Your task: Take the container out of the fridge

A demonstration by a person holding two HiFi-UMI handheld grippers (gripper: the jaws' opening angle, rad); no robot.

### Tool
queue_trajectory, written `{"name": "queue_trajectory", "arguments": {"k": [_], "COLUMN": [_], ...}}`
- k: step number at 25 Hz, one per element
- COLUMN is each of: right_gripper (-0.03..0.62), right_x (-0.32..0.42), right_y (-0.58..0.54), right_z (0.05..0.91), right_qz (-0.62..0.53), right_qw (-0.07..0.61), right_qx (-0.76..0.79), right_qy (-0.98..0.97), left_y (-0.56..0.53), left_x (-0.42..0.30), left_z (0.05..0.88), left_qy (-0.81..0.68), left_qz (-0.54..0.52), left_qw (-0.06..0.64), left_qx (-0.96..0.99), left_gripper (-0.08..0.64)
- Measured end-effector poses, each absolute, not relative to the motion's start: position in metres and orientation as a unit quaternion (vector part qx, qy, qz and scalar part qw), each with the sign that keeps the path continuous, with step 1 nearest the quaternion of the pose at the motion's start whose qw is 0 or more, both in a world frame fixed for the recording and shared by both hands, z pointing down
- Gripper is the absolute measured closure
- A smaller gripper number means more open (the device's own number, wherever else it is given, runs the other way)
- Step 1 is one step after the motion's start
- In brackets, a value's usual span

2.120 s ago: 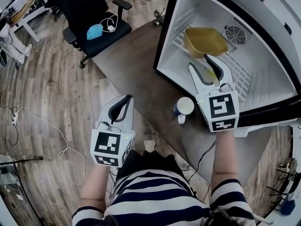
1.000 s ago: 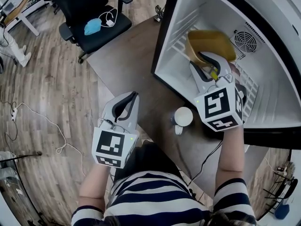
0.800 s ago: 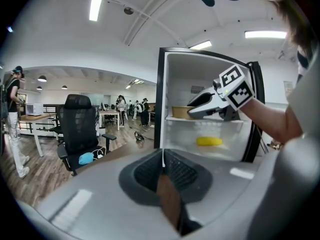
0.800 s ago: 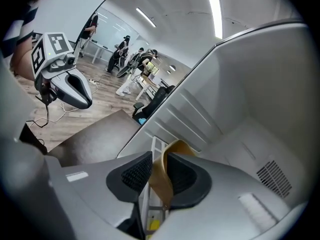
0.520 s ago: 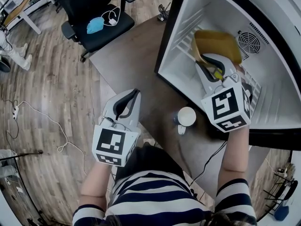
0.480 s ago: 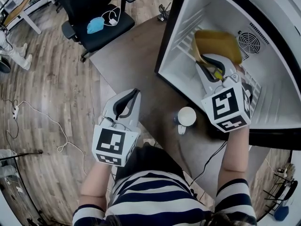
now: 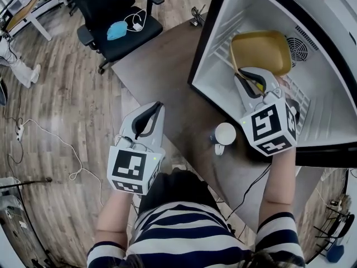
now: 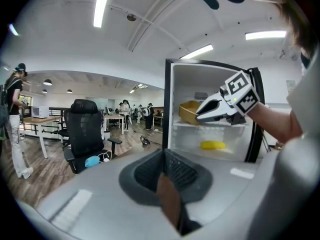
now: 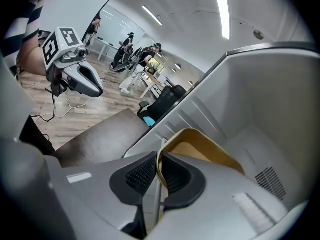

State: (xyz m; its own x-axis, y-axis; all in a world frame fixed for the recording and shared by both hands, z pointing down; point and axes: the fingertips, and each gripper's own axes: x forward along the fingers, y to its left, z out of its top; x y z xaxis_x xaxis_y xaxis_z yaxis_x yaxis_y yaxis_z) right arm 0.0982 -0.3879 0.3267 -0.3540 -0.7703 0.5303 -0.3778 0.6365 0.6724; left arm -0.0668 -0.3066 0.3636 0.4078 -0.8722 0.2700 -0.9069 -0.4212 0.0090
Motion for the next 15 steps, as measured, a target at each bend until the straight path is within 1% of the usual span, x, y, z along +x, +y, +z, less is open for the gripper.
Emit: {"name": "queue_trajectory", "arguments": {"k": [15], "right_gripper": [0.565], "right_x": [0.081], "right_y": [-0.331], "right_z": [0.323], "right_qz": [-0.231], "right_qw": [0.436], "right_qx": [0.357], "right_qy": [-0.793], "left_y": [-0.271], "left_x": [-0.097], "left_z": [0.338], "left_qy": [-0.556], "left_qz": [0.091], "left_qw": [0.058], "left_qx": [0.824], "left_gripper": [0.560]}}
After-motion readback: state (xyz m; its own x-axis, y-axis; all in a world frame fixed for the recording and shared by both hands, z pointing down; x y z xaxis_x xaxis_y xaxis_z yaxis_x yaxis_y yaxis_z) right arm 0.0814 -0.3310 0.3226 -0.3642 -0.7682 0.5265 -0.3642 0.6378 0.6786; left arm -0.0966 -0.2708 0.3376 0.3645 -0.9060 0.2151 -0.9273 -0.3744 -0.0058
